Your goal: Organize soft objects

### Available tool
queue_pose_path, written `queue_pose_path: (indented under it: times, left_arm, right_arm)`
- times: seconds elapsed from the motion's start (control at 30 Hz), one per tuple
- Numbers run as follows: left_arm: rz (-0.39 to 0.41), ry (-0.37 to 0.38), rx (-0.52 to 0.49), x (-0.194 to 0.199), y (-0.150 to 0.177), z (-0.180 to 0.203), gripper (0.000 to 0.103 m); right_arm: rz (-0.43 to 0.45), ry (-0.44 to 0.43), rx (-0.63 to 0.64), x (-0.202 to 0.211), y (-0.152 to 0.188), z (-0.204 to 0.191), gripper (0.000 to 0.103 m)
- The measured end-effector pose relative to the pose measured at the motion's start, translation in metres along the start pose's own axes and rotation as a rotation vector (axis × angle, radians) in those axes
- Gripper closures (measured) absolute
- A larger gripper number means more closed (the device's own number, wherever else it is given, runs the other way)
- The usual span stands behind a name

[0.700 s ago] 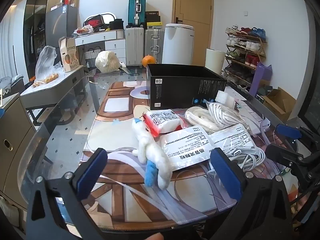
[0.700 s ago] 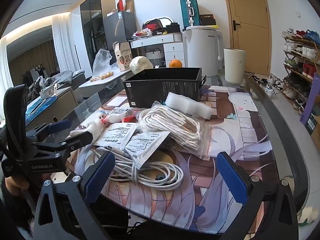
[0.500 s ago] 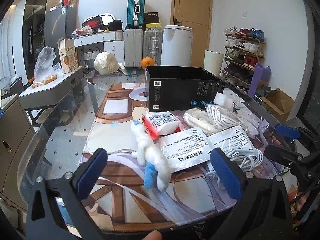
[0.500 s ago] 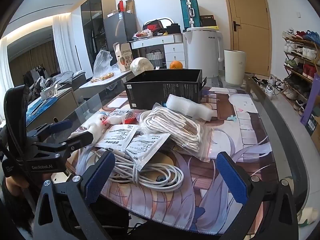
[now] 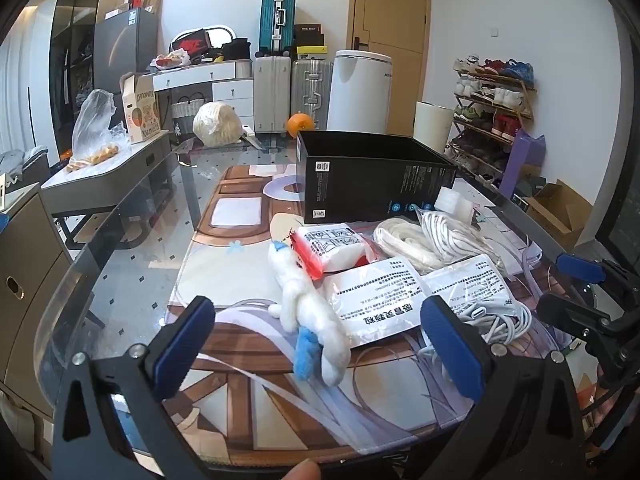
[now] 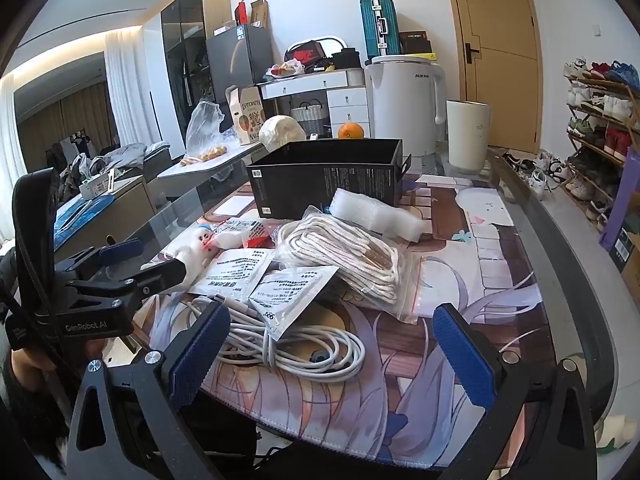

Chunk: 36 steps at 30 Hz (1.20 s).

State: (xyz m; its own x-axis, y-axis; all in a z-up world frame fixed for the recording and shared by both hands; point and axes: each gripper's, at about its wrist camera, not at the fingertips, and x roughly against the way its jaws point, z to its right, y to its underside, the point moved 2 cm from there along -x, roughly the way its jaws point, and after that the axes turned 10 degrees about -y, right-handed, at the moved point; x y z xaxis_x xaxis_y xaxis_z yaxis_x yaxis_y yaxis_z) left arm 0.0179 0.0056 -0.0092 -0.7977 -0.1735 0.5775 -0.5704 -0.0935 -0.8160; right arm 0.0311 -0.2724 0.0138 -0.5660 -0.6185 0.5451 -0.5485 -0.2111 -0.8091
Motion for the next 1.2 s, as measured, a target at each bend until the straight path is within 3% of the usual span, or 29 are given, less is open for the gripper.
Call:
queue_pose_path:
  times: [1.2]
  left_arm:
    - [-0.003,0.006,0.018,-0.0033,0.0009,-0.0024,0.000]
  right_arm:
    - [0.002,0.001,-0.002,0.0037,0.0025,0.0053,0.000]
